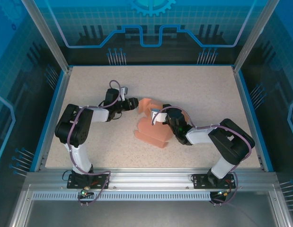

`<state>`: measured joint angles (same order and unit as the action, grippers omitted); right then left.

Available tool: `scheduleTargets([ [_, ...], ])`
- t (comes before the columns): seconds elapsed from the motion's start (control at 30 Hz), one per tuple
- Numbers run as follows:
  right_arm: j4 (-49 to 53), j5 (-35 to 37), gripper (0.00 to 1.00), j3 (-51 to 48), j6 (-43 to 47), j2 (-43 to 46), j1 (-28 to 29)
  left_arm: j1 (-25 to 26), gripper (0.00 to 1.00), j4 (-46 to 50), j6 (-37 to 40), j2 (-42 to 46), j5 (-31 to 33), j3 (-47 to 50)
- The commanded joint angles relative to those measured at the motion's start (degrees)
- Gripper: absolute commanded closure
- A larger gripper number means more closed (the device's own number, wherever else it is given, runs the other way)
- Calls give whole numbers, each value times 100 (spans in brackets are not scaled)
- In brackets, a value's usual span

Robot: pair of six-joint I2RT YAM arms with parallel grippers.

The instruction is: Fold the paper box

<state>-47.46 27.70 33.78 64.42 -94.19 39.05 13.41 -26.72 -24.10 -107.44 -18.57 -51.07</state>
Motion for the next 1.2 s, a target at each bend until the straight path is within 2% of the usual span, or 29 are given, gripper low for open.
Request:
scheduleTargets([
  [0.0, -89, 51, 99, -21, -79, 76, 15, 69, 36, -237, 17, 30, -296, 150],
  [0.17, -80, 44, 99, -21, -118, 90, 6, 151, 36, -291, 139, 55, -379, 209],
  [0.4, -43, 42, 99, -12, -167, 94, 0, 204, 36, -838, 78, 97, -707, 499],
  [1.17, 219, -77, 99, 35, -145, 78, -55, 513, 36, -1130, 543, 214, -906, 803],
])
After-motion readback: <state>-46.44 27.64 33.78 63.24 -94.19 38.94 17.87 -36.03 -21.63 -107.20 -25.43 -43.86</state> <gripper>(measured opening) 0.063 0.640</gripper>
